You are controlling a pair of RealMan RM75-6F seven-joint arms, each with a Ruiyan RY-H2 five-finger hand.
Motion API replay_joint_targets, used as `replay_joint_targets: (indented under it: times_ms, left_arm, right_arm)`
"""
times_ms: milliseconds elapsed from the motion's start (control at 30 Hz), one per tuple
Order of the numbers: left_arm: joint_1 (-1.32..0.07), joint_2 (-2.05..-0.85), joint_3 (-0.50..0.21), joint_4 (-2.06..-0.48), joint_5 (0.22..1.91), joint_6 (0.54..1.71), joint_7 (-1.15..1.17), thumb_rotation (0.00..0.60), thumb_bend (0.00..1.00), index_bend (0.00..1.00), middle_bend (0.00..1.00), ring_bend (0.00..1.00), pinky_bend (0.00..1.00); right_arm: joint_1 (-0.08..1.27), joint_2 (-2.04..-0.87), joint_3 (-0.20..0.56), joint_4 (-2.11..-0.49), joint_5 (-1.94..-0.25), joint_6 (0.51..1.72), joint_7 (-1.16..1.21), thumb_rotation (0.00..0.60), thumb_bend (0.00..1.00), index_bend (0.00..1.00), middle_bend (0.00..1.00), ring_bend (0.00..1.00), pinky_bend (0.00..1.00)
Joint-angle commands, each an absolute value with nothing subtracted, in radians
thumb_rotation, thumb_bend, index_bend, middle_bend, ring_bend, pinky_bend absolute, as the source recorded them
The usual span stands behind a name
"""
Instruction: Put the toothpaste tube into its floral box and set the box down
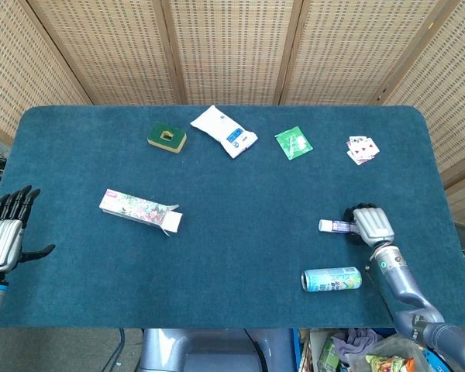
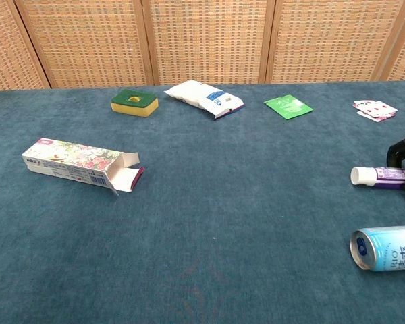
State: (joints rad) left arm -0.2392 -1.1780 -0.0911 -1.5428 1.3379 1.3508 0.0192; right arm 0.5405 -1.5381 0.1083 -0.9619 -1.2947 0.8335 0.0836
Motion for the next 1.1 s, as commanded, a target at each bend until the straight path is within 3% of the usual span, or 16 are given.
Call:
replay_joint_targets:
  times_ms: [33, 333, 500, 633, 833, 1100]
  left_arm:
    - [-0.24, -1.18, -0.091, -1.541, 1.337, 1.347, 0.02, 0.6, 0.12, 0.0, 0.0, 0.0, 0.0]
    - [-0.259, -1.176, -0.101, -1.536, 1.345, 1.322, 0.034, 0.6, 0.12, 0.0, 0.0, 0.0, 0.0]
    - [-0.347, -1.161, -0.11, -1.476, 1.41, 1.23, 0.034, 0.6, 0.12, 0.0, 0.0, 0.0, 0.0]
    - [-0.446, -1.176, -0.108, -1.363, 1.499, 1.136, -0.058, 0.6, 0.12, 0.0, 0.0, 0.0, 0.0]
    - [-0.566, -1.295, -0.068, -1.105, 1.637, 1.077, -0.222, 0.6, 0.12, 0.0, 0.0, 0.0, 0.0]
    - [-0.695, -1.44, 0.001, -0.898, 1.718, 0.968, -0.381, 0.6, 0.12, 0.0, 0.0, 0.0, 0.03]
  right_arm:
    - [0.541, -1.543, 0.105, -0.952, -1.298, 0.828, 0.093, 0.6, 0.44, 0.55, 0.52, 0.34, 0.31]
    - [0.526, -1.515, 0.104, -0.989, -1.343, 0.894, 0.167, 0.6, 0.46, 0.58, 0.56, 0.38, 0.32]
    - [0.506, -1.458, 0.105, -1.069, -1.382, 0.973, 0.18, 0.6, 0.46, 0.59, 0.56, 0.38, 0.32]
    - [0.478, -1.403, 0.105, -1.166, -1.398, 1.042, 0.167, 0.6, 0.46, 0.59, 0.56, 0.38, 0.32]
    - [0.446, -1.359, 0.108, -1.259, -1.401, 1.118, 0.074, 0.6, 0.46, 0.59, 0.56, 0.38, 0.32]
    - [0.431, -1.361, 0.117, -1.29, -1.365, 1.13, 0.015, 0.6, 0.46, 0.59, 0.56, 0.38, 0.32]
